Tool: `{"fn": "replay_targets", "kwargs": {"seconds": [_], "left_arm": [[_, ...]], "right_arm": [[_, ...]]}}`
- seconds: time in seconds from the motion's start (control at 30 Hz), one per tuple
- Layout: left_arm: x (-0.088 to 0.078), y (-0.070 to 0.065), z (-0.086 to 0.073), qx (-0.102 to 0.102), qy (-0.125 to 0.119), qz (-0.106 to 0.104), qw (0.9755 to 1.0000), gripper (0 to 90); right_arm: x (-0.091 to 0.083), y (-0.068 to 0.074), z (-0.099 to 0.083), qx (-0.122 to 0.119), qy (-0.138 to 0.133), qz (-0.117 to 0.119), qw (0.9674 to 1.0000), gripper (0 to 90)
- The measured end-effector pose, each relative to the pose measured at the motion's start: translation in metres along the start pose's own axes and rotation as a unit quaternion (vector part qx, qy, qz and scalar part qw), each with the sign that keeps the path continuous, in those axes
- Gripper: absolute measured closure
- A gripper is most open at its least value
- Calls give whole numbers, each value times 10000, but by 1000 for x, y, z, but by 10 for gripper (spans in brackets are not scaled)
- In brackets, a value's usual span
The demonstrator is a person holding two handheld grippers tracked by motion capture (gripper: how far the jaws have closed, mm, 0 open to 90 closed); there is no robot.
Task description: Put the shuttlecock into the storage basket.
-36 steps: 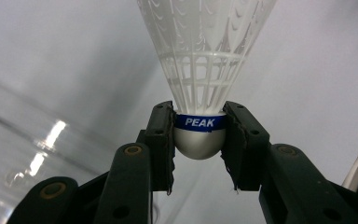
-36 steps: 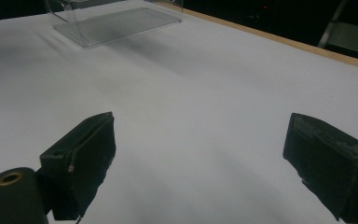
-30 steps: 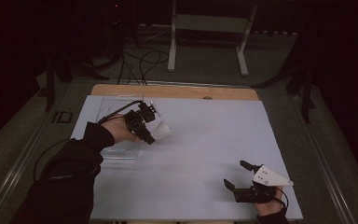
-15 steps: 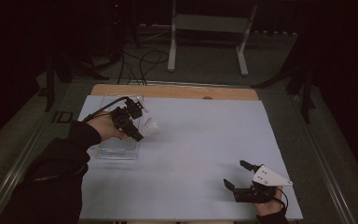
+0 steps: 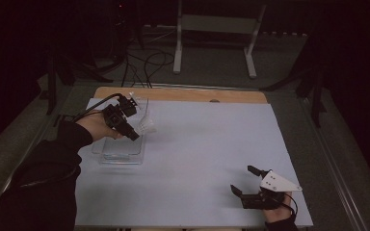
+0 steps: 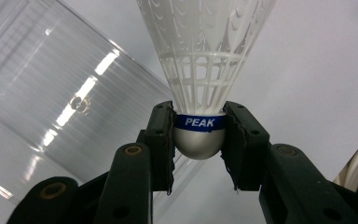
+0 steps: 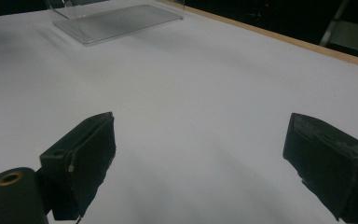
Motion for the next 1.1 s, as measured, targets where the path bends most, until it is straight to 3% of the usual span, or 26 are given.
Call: {"fn": "replay_targets", "kwargs": {"seconds": [1.1], "left_arm": [[-10,36,-41,-579,-35,101,9983,658]], "right_arm": [[0,0,0,-11,10,-29,10000,92]]}}
Point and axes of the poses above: each handheld gripper's, and its own axes: x roughly forward along the jaws, z roughly out of its top, y roughly to its left, the point moved 8 cm from there along x, roughly forward along the jaws, and after that the axes turned 15 degrees about z, right-handed, at the moved point
